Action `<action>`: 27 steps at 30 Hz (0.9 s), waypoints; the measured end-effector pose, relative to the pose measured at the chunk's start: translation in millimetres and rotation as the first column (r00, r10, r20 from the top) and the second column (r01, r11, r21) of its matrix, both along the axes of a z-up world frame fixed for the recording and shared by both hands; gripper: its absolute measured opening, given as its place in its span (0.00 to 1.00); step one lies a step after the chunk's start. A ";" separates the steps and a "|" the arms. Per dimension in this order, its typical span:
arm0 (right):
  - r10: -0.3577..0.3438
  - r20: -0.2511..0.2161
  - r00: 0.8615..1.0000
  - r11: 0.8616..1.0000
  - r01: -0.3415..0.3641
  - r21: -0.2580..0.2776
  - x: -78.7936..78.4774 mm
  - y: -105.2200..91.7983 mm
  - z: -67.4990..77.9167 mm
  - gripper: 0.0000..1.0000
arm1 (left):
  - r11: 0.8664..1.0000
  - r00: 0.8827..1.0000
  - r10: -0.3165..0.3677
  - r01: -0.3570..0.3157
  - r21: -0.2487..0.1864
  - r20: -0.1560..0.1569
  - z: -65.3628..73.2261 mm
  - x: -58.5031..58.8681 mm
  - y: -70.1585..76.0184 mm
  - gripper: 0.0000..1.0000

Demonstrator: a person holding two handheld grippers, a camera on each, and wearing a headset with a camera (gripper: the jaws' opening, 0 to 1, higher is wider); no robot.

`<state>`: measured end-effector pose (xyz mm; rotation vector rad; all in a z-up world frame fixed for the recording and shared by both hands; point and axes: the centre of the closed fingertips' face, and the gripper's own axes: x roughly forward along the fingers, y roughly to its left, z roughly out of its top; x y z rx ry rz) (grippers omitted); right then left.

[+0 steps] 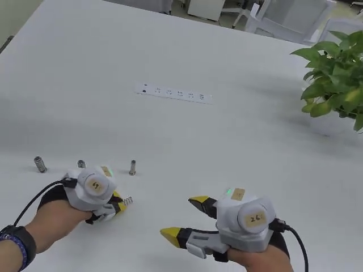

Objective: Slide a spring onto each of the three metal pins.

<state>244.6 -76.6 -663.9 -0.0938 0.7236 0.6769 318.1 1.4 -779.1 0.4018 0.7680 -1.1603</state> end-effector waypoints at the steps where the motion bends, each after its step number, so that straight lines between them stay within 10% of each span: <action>1: 0.004 0.001 1.000 1.000 -0.004 0.001 1.4 1.4 0.3 0.53 | 1.000 1.000 0.006 -0.006 -0.010 0.000 4.4 0.5 2.5 0.02; 13: 0.124 0.021 0.992 0.991 -0.125 0.041 14.9 36.4 6.3 0.45 | 0.991 0.995 0.055 -0.045 -0.125 0.078 72.3 -21.2 30.9 0.02; 27: 0.245 0.033 0.969 0.968 -0.246 0.042 25.2 76.0 6.4 0.38 | 0.991 0.987 0.022 -0.001 -0.133 0.156 109.0 -38.0 37.5 0.02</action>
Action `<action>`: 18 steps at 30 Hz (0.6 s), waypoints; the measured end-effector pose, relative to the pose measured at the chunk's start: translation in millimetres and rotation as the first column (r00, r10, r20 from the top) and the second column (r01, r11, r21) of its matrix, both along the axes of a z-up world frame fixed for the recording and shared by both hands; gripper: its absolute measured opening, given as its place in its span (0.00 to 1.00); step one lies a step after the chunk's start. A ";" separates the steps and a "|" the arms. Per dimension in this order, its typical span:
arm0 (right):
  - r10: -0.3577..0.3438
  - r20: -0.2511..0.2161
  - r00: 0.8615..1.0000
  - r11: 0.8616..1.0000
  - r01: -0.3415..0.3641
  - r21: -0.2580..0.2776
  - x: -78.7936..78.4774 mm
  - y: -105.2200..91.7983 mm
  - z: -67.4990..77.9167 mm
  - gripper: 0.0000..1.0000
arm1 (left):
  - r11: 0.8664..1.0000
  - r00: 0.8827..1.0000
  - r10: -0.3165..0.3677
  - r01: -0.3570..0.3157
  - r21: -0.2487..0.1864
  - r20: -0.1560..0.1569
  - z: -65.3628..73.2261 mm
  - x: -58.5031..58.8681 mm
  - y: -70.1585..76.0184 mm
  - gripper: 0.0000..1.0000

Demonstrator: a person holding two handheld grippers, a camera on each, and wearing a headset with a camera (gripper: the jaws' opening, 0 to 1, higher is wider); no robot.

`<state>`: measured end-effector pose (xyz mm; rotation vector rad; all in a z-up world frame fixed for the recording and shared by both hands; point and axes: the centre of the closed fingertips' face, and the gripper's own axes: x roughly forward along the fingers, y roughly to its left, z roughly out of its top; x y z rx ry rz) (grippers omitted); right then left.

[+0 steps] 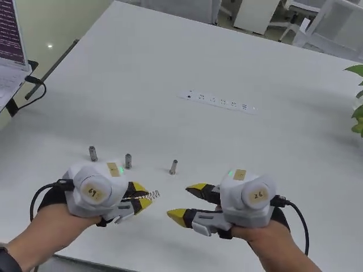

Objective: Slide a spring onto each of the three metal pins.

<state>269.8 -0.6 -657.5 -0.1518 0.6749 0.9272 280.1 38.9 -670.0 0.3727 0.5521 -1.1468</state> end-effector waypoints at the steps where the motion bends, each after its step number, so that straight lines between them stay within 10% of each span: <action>1: 0.009 0.000 1.000 1.000 -0.009 0.006 1.1 2.6 0.6 0.38 | 1.000 1.000 -0.002 0.002 0.002 0.006 2.4 -1.4 1.4 0.02; 18: 0.151 -0.019 0.988 0.988 -0.150 0.043 0.8 27.6 7.0 0.28 | 0.999 0.997 -0.049 0.048 0.015 0.056 17.8 -11.7 5.2 0.02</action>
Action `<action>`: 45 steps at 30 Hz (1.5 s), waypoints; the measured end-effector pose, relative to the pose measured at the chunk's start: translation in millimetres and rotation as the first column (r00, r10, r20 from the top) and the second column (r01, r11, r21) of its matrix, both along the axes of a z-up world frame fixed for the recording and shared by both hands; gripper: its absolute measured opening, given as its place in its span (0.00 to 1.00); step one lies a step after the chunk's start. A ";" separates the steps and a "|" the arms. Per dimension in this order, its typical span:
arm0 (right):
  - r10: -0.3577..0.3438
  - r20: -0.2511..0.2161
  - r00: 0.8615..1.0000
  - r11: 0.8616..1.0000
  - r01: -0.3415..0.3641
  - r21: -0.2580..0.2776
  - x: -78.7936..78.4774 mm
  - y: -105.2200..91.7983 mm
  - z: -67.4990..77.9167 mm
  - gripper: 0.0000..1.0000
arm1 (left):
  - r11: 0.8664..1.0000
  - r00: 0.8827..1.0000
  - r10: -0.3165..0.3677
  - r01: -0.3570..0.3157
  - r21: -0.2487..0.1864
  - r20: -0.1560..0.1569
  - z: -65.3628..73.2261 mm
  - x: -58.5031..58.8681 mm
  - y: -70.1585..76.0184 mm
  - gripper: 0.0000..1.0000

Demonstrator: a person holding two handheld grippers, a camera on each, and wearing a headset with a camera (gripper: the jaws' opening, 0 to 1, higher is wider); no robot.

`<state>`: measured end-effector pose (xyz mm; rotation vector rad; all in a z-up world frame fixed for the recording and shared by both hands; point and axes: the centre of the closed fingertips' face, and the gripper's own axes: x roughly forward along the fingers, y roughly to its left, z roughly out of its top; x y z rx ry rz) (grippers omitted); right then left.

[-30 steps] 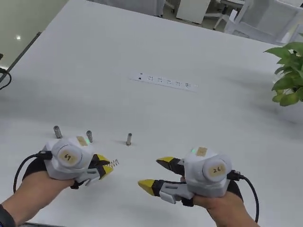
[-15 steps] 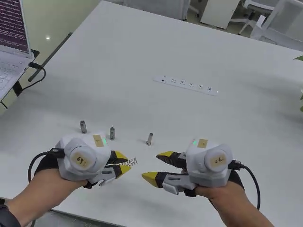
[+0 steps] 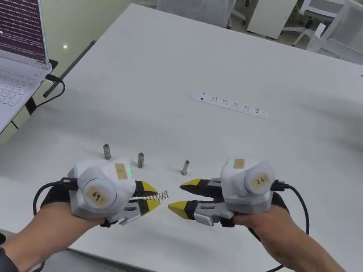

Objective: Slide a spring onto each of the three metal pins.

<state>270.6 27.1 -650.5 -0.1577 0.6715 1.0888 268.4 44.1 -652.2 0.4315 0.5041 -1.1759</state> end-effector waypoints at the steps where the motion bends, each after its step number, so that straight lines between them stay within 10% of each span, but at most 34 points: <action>1: 0.010 -0.004 1.000 1.000 -0.010 0.004 -1.4 1.5 0.3 0.27 | 1.000 1.000 -0.003 0.003 0.000 0.003 1.2 -0.7 -0.4 0.02; 32: 0.198 -0.022 0.980 0.980 -0.197 0.007 -20.1 20.1 13.0 0.09 | 0.986 0.988 -0.144 0.138 0.090 0.062 0.0 -15.8 -6.9 0.02; 45: 0.294 0.029 0.955 0.948 -0.288 -0.136 -20.0 21.6 15.6 0.12 | 0.990 0.990 -0.133 0.130 0.058 0.055 1.3 -13.8 -9.6 0.02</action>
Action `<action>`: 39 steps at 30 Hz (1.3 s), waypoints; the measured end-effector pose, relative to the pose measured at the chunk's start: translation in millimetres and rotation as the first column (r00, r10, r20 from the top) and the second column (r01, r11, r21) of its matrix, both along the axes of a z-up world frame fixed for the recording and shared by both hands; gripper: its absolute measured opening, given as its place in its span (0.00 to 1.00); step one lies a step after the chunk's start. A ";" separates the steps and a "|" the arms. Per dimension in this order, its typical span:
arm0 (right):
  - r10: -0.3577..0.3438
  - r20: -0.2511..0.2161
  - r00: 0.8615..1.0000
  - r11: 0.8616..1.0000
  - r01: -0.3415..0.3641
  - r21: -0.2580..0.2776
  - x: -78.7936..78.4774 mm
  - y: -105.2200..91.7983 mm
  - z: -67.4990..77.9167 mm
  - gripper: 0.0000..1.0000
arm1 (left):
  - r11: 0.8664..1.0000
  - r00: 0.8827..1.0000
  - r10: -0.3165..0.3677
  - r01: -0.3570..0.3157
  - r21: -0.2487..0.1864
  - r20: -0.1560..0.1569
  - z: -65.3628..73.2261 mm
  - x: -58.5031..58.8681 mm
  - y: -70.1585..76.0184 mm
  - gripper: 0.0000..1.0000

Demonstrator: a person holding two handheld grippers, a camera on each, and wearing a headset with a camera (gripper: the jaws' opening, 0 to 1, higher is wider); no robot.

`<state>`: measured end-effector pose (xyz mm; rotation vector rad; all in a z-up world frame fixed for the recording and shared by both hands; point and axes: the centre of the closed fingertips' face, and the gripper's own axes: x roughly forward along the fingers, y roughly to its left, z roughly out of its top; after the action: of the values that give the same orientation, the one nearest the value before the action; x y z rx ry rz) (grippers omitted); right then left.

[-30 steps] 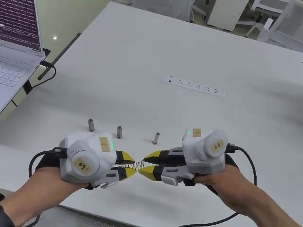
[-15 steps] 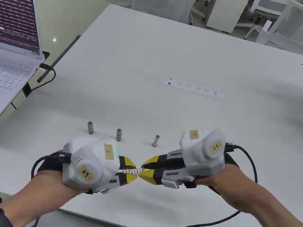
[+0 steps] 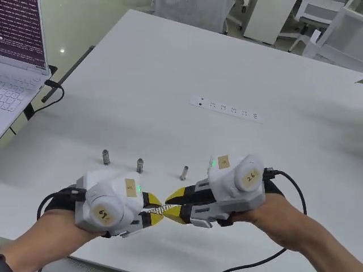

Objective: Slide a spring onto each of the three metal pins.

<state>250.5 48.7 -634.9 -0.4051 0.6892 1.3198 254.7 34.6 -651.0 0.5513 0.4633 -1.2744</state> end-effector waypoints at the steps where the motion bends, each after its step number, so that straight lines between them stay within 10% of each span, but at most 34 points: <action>1: 0.010 0.007 1.000 1.000 -0.010 -0.014 0.1 -0.5 -1.1 0.13 | 1.000 1.000 -0.001 0.001 0.000 0.001 0.2 -0.1 -0.3 0.02; 16: 0.172 0.045 0.984 0.979 -0.165 -0.121 -6.9 1.3 -9.8 0.09 | 1.000 1.000 -0.014 0.014 -0.001 0.006 1.9 -3.8 -0.4 0.02; 39: 0.174 0.063 0.983 0.975 -0.163 -0.152 -4.8 -3.1 -4.1 0.08 | 1.000 1.000 0.015 -0.015 -0.007 -0.021 -10.8 -0.2 1.2 0.03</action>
<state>245.8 45.6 -639.0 -0.6413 0.7014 1.4104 254.5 35.7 -661.7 0.5279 0.4789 -1.2681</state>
